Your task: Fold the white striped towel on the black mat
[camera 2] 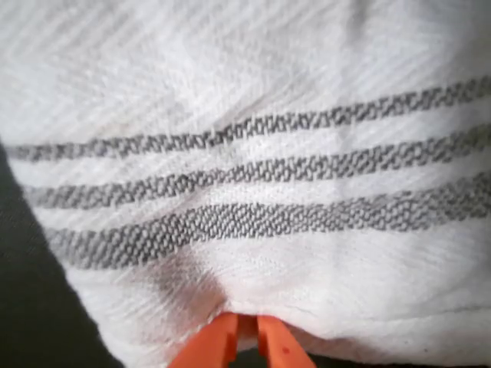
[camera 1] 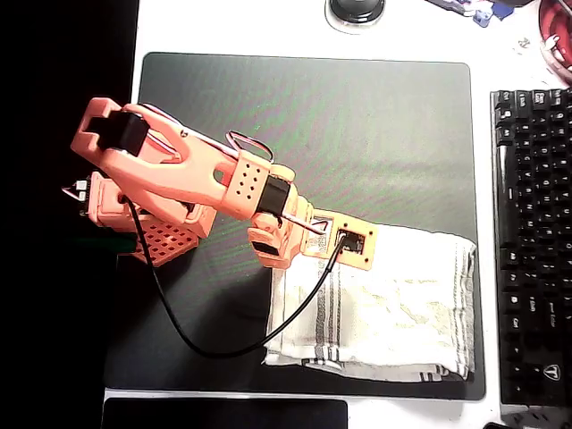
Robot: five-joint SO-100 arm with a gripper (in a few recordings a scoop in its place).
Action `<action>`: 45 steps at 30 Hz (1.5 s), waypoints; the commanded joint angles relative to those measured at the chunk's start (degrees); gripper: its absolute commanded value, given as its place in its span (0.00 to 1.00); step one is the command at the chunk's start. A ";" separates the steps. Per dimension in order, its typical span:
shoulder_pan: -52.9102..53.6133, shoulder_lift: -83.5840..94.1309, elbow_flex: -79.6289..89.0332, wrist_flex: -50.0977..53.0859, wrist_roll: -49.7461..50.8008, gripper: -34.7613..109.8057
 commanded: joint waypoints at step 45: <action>-16.96 76.46 37.09 18.81 1.32 0.24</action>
